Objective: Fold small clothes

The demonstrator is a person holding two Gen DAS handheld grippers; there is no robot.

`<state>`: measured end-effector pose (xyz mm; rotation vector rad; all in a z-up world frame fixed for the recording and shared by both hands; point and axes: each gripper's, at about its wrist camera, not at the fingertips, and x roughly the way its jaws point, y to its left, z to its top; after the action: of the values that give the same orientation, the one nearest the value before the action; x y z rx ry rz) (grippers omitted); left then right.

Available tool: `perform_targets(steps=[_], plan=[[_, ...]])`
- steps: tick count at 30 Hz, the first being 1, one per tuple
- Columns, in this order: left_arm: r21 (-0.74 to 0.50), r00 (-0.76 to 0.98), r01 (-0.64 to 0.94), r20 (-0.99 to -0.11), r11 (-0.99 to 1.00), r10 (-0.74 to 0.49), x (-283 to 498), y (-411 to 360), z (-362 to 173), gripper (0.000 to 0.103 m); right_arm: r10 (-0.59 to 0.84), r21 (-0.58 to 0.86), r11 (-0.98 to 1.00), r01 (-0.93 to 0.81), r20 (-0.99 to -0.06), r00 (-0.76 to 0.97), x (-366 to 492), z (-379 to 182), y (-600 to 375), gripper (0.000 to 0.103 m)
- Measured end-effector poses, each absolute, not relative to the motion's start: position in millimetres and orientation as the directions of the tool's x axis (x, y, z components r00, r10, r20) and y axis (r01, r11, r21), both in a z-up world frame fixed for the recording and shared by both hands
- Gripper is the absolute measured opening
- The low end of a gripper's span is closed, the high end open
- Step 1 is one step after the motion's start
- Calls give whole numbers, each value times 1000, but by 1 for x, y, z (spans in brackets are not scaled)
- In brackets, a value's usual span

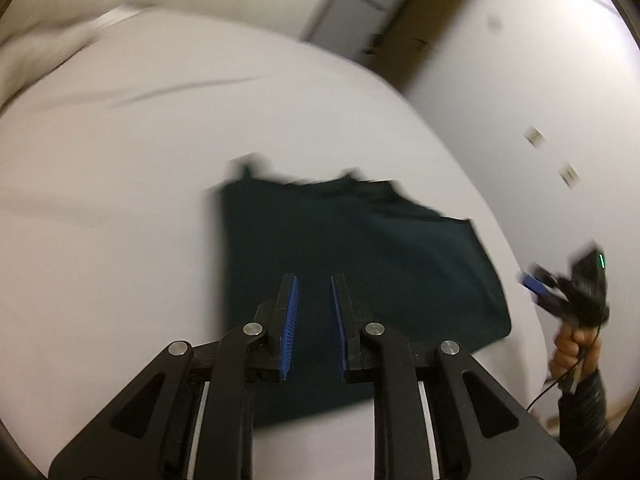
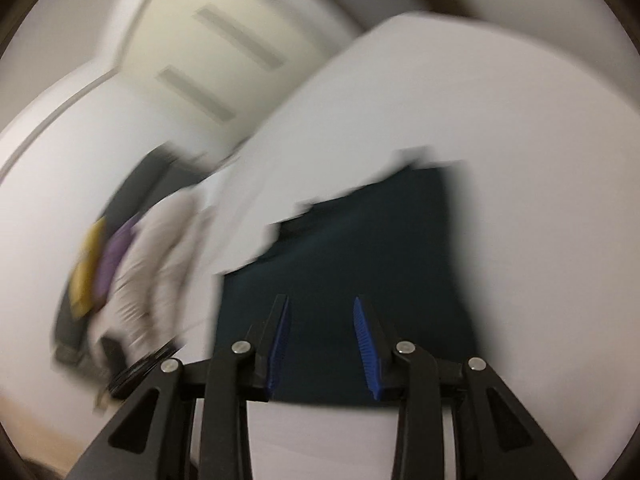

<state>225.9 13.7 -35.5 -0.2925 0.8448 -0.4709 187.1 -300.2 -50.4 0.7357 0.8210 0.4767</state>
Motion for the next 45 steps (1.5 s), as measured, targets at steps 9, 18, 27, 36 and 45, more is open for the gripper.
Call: perform_targets(steps=[9, 18, 27, 36, 45], plan=[[-279, 548, 198, -764, 940, -342, 343, -52, -99, 16, 732, 830, 557, -32, -472, 492, 311, -131, -222, 30], [-512, 553, 125, -675, 850, -488, 355, 10, -133, 13, 462, 859, 466, 213, -442, 769, 286, -157, -382, 0], [-527, 576, 137, -646, 839, -500, 347, 1, -143, 13, 170, 836, 427, 344, -447, 878, 216, -125, -425, 7], [-510, 602, 147, -634, 848, -486, 341, 2, -142, 13, 625, 827, 562, 3, -427, 654, 228, -118, -242, 24], [-490, 612, 153, -635, 858, -471, 340, -1, -144, 13, 370, 854, 459, 246, -436, 821, 185, -154, -359, 0]])
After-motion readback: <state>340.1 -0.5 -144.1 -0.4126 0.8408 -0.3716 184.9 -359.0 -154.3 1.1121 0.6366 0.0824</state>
